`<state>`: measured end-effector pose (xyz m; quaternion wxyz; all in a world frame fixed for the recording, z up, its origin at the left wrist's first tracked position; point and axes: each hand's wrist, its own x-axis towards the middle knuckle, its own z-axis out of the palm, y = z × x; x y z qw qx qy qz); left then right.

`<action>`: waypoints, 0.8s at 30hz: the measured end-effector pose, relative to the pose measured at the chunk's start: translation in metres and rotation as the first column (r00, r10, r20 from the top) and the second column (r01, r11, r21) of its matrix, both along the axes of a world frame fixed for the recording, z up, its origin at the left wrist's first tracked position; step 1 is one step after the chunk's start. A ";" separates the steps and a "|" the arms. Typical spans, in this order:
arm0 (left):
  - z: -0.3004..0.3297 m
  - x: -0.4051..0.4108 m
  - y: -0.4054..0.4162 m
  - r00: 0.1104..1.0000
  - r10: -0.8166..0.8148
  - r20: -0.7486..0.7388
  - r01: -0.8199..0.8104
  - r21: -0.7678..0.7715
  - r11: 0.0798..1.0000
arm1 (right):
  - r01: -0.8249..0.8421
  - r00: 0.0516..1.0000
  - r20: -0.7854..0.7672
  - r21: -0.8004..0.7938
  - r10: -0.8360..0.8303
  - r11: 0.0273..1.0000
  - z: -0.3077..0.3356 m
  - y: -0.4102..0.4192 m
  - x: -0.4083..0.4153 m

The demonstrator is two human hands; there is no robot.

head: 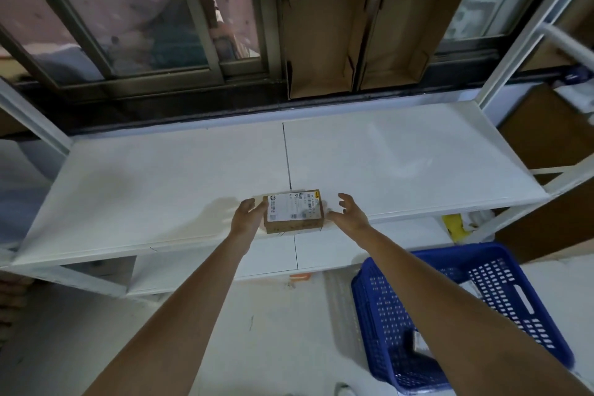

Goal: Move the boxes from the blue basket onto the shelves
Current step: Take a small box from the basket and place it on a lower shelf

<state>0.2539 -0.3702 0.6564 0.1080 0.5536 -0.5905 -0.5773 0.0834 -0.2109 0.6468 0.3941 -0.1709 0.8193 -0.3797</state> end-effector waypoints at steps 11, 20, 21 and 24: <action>0.135 -0.066 0.061 0.956 -0.290 -0.044 0.276 -0.206 0.939 | 0.136 0.979 -0.138 -0.111 -0.151 0.984 0.121 0.100 -0.044; 0.181 -0.140 0.209 0.908 -0.412 -0.076 0.390 -0.210 0.897 | 0.147 0.959 -0.217 -0.167 -0.182 0.975 0.177 0.241 -0.100; 0.182 -0.150 0.232 0.908 -0.411 -0.086 0.388 -0.200 0.900 | 0.144 0.958 -0.223 -0.170 -0.181 0.975 0.179 0.263 -0.108; 0.182 -0.176 0.305 0.905 -0.413 -0.102 0.390 -0.184 0.902 | 0.163 0.956 -0.218 -0.169 -0.198 0.972 0.179 0.335 -0.134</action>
